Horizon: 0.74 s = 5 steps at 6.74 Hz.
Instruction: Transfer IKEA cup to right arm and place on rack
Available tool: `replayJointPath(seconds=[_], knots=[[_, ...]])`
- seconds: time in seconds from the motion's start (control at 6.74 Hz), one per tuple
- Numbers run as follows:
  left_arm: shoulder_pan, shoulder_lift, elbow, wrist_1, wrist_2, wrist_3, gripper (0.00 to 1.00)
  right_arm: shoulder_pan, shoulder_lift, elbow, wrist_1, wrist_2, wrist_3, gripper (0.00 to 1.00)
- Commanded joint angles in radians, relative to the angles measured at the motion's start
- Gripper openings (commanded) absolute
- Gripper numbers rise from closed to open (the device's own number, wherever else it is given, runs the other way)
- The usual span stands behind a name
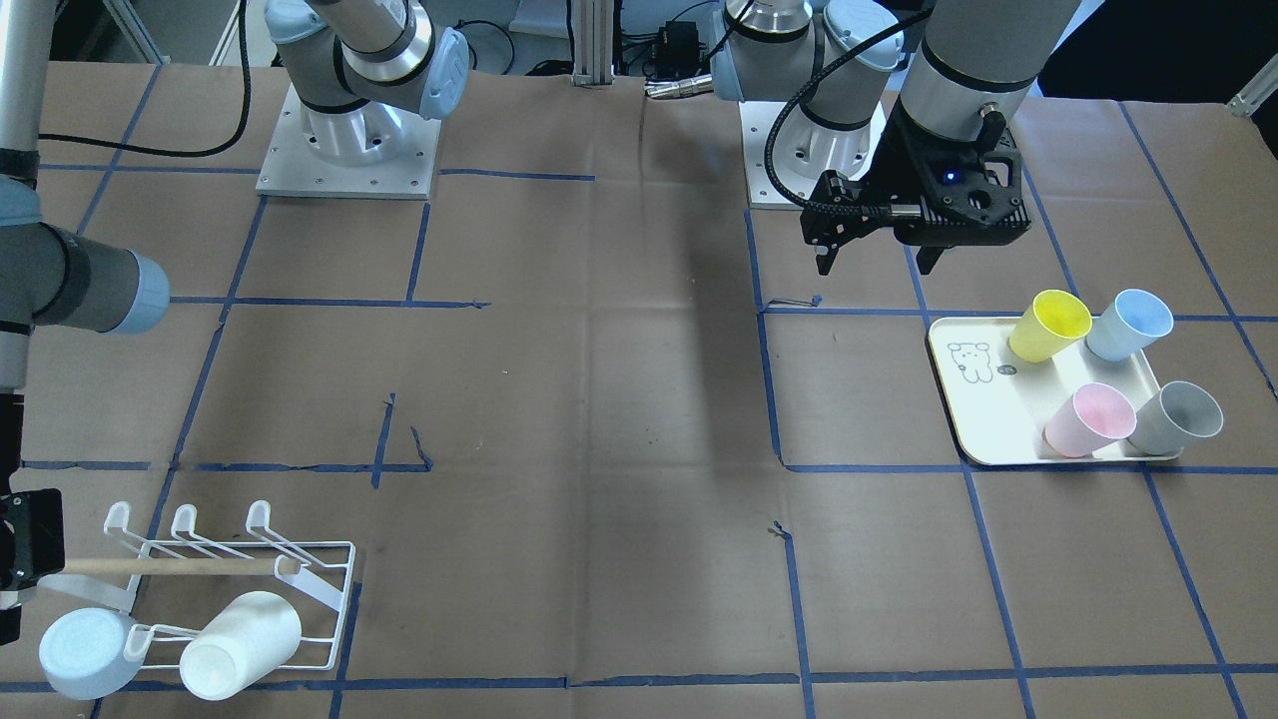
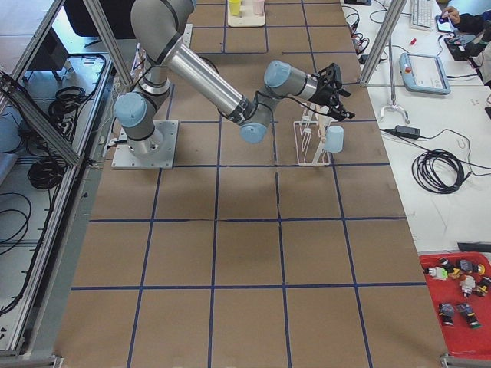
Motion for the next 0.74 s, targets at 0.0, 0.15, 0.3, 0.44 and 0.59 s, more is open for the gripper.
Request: replayJointPath(seconds=[0.0, 0.15, 0.3, 0.44, 0.59], knots=[[0.000, 0.000, 0.000, -0.002, 0.000, 0.000, 0.99, 0.033, -0.139, 0.001, 0.263, -0.005, 0.002, 1.00], [0.000, 0.000, 0.000, 0.000, 0.000, 0.000, 0.99, 0.080, -0.182, -0.001, 0.375, -0.010, 0.002, 1.00], [0.000, 0.000, 0.000, 0.000, 0.000, 0.000, 0.99, 0.103, -0.197, 0.002, 0.394, -0.010, 0.002, 1.00], [0.000, 0.000, 0.000, -0.002, 0.000, 0.000, 0.99, 0.129, -0.202, -0.005, 0.487, -0.011, 0.003, 1.00], [0.000, 0.000, 0.000, 0.000, 0.000, 0.000, 0.99, 0.154, -0.237, -0.031, 0.593, -0.054, 0.006, 1.00]])
